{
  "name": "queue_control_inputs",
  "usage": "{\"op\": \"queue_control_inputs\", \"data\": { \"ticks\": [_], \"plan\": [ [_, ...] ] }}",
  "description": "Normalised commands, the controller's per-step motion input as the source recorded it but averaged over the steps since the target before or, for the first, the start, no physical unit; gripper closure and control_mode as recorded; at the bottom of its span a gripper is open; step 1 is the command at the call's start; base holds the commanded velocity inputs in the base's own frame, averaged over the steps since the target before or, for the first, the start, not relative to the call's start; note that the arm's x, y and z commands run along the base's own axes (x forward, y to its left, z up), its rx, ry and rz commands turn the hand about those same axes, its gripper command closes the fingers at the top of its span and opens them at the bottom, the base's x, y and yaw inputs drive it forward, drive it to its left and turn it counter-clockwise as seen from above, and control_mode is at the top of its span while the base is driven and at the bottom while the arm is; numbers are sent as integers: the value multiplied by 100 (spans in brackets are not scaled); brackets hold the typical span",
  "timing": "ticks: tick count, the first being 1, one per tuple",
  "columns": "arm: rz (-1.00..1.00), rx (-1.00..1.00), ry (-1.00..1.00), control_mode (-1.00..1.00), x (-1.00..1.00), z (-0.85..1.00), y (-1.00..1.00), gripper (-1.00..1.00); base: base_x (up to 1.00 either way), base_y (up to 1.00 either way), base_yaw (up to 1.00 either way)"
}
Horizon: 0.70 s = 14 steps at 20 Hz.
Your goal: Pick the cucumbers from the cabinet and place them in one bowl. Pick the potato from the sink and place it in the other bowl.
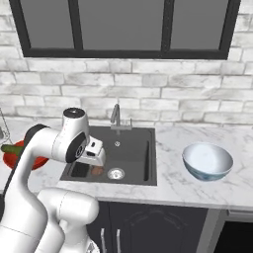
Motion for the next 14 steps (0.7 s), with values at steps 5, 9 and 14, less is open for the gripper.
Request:
{"op": "queue_control_inputs", "data": {
  "ticks": [5, 9, 14],
  "plan": [
    [0, 0, 0, 100, 0, 0, 0, -100, 75, -5, -1],
    [0, 0, 0, 100, 0, 0, 0, -100, 5, -6, 0],
    [0, 0, 0, 100, 0, 0, 0, -100, 0, 0, 0]
  ]
}}
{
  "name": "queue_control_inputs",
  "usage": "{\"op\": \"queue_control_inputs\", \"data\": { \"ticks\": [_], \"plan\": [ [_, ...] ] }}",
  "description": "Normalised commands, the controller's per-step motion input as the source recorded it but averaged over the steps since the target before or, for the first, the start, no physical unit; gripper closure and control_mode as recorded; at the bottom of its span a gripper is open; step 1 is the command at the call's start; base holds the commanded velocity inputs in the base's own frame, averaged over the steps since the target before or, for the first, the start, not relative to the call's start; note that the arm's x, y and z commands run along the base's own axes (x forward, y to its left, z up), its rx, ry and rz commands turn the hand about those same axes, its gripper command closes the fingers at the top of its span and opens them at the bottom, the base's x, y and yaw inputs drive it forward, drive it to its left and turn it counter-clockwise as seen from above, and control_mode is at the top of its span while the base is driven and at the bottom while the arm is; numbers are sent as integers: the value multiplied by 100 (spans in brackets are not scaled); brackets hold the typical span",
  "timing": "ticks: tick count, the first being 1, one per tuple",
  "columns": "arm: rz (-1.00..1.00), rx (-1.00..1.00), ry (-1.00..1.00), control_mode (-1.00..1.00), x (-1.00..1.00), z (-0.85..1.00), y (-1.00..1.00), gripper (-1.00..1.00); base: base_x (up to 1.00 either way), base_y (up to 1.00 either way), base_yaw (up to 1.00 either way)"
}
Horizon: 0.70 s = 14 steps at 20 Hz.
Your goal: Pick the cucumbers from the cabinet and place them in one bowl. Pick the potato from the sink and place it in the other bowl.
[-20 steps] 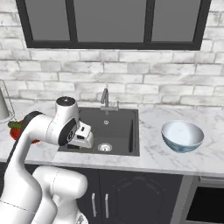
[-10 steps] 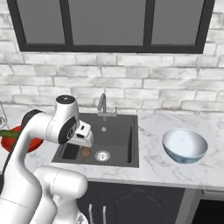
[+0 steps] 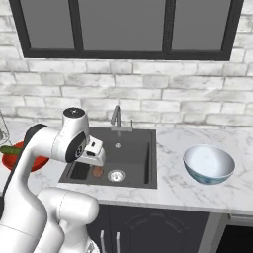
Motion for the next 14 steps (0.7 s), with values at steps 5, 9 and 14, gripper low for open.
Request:
{"op": "queue_control_inputs", "data": {
  "ticks": [5, 9, 14],
  "plan": [
    [0, 0, 0, 100, 0, 0, 0, -100, 0, 0, 0],
    [0, 0, 0, -100, 18, 0, 2, -100, 0, 0, 0],
    [0, 0, 0, -100, 59, -5, 6, -100, 0, 0, 0]
  ]
}}
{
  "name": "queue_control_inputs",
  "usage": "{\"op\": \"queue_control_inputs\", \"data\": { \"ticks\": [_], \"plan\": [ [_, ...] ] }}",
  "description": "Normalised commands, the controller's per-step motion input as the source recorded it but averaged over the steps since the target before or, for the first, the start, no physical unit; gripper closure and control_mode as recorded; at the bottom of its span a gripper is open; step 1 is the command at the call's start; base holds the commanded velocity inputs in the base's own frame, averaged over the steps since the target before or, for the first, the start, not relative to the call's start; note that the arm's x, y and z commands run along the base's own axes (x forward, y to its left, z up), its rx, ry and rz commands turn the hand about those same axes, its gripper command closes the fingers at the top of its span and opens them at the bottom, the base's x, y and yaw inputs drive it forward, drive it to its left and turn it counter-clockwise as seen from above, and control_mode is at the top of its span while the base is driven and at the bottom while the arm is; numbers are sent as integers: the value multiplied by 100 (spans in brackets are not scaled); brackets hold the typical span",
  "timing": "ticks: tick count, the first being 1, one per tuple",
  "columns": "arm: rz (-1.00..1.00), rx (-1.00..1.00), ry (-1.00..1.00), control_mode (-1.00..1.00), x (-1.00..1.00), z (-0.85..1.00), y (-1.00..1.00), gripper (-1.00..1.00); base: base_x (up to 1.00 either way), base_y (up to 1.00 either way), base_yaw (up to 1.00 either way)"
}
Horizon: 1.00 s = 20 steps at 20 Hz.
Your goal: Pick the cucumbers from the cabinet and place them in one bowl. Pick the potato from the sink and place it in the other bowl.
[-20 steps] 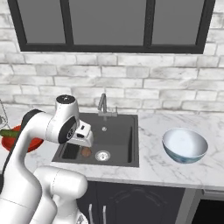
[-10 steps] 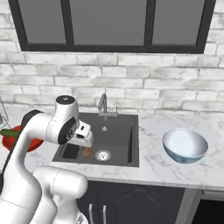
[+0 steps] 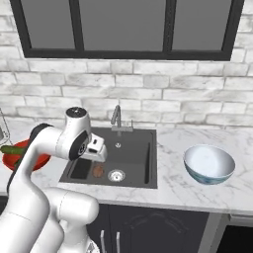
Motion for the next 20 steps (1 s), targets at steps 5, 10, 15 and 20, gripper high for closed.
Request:
{"op": "queue_control_inputs", "data": {
  "ticks": [5, 10, 15, 20],
  "plan": [
    [0, 0, 0, -100, 46, -2, 0, -100, 0, 0, 0],
    [0, 0, 0, -100, 43, -5, 0, -100, 0, 0, 0],
    [0, 0, -9, -100, 7, -26, 0, -100, 0, 0, 0],
    [0, 0, -5, -100, 0, -30, 11, -100, 0, 0, 0]
  ]
}}
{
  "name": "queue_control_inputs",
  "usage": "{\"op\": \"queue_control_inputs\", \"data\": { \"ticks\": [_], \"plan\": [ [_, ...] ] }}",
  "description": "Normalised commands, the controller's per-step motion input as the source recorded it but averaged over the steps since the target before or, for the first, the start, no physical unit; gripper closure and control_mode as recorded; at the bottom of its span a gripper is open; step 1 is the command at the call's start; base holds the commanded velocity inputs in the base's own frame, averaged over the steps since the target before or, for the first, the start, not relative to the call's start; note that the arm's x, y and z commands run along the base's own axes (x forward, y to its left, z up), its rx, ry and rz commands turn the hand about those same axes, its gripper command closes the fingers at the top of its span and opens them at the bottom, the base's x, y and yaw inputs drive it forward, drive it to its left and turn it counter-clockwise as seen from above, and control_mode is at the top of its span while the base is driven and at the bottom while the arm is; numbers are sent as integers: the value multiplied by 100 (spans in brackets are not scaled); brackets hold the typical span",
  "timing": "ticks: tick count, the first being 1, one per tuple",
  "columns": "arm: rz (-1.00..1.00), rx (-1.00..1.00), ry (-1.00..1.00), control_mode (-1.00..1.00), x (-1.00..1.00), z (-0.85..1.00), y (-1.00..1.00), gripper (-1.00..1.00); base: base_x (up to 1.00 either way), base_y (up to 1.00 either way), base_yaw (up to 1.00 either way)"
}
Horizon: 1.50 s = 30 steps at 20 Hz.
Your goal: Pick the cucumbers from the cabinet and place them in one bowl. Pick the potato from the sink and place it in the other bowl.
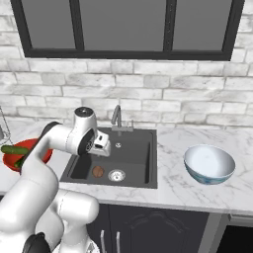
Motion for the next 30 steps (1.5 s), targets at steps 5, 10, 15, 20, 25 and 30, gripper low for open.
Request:
{"op": "queue_control_inputs", "data": {
  "ticks": [5, 10, 15, 20, 25, 30],
  "plan": [
    [0, 0, -5, -100, 5, -33, 33, -100, 0, 0, 0],
    [0, 0, -3, -100, 25, -38, 24, -100, 0, 0, 0],
    [0, 0, 0, -100, 35, -36, 2, -100, 0, 0, 0],
    [0, 0, 0, -100, 30, -3, -15, -100, 0, 0, 0],
    [0, 0, 0, -100, 17, -8, -26, -100, 0, 0, 0],
    [0, 8, 2, -100, 12, -44, -7, -100, 0, 0, 0]
  ]
}}
